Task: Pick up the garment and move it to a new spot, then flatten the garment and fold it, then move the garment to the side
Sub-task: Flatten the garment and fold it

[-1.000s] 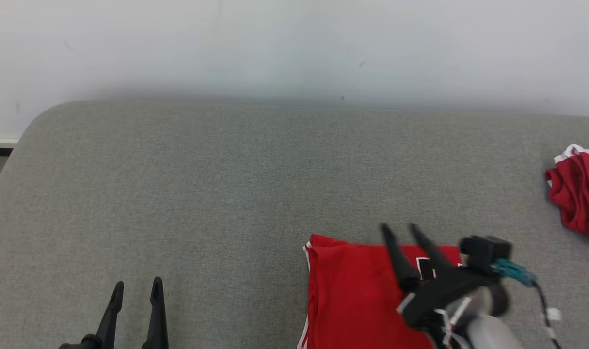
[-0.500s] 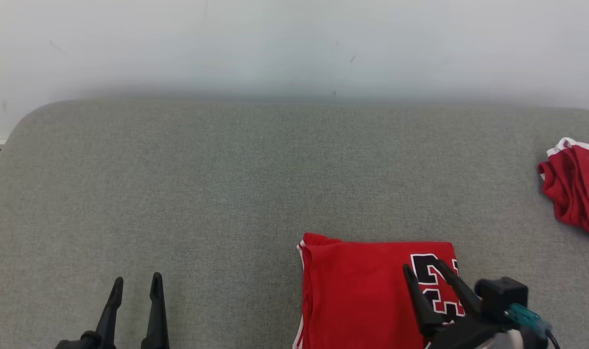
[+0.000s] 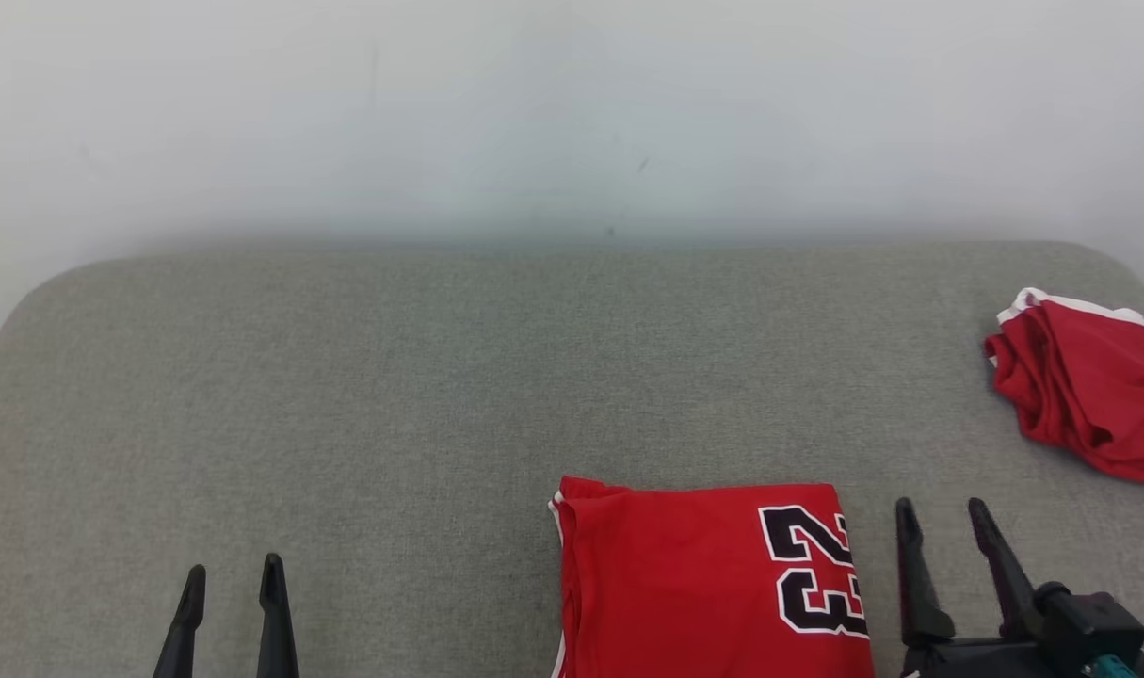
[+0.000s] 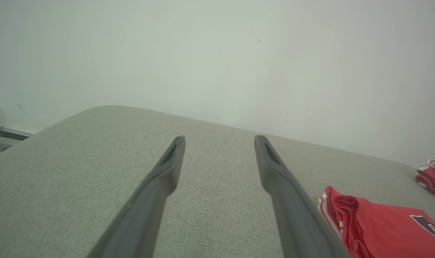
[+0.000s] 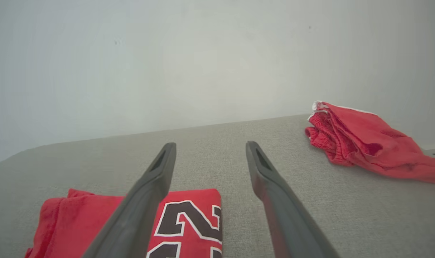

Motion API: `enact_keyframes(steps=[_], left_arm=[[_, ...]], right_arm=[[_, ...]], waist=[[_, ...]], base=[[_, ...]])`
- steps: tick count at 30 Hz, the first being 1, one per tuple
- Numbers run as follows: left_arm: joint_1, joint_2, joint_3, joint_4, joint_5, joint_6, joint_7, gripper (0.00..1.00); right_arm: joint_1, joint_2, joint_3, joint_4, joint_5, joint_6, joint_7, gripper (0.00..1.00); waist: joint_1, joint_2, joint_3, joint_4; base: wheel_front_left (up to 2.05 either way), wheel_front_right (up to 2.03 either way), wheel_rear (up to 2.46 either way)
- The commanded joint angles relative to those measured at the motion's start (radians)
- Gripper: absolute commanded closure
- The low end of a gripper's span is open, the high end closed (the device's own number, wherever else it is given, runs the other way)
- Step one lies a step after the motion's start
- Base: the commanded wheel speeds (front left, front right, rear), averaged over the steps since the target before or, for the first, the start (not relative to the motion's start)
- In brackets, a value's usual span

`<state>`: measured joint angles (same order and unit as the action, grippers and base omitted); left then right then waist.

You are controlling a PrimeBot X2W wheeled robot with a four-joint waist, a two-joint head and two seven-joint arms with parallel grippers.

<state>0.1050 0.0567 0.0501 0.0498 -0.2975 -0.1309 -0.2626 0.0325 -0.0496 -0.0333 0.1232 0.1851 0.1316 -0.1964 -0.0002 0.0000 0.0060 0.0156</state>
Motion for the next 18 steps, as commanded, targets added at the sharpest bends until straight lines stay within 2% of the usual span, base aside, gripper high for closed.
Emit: enact_keyframes(steps=[1,7,18], left_arm=[[0.018,-0.004,0.007,-0.01,0.006,0.001,-0.003,0.0],[0.031,-0.006,0.019,-0.012,0.027,0.001,-0.003,0.0],[0.046,-0.007,0.018,-0.002,0.044,0.01,-0.003,0.0]], right_arm=[[0.001,-0.001,-0.015,0.013,-0.019,-0.002,-0.014,0.0],[0.001,-0.001,-0.052,0.044,-0.089,-0.002,-0.018,0.0],[-0.029,-0.002,-0.057,0.074,-0.109,-0.002,0.03,0.0]], waist=[[0.0002,0.0,-0.014,-0.014],[0.0002,0.0,-0.027,-0.016],[0.0002,0.0,-0.027,-0.014]], base=[[0.0,0.0,0.0],[0.0,0.0,0.0],[0.0,0.0,0.0]])
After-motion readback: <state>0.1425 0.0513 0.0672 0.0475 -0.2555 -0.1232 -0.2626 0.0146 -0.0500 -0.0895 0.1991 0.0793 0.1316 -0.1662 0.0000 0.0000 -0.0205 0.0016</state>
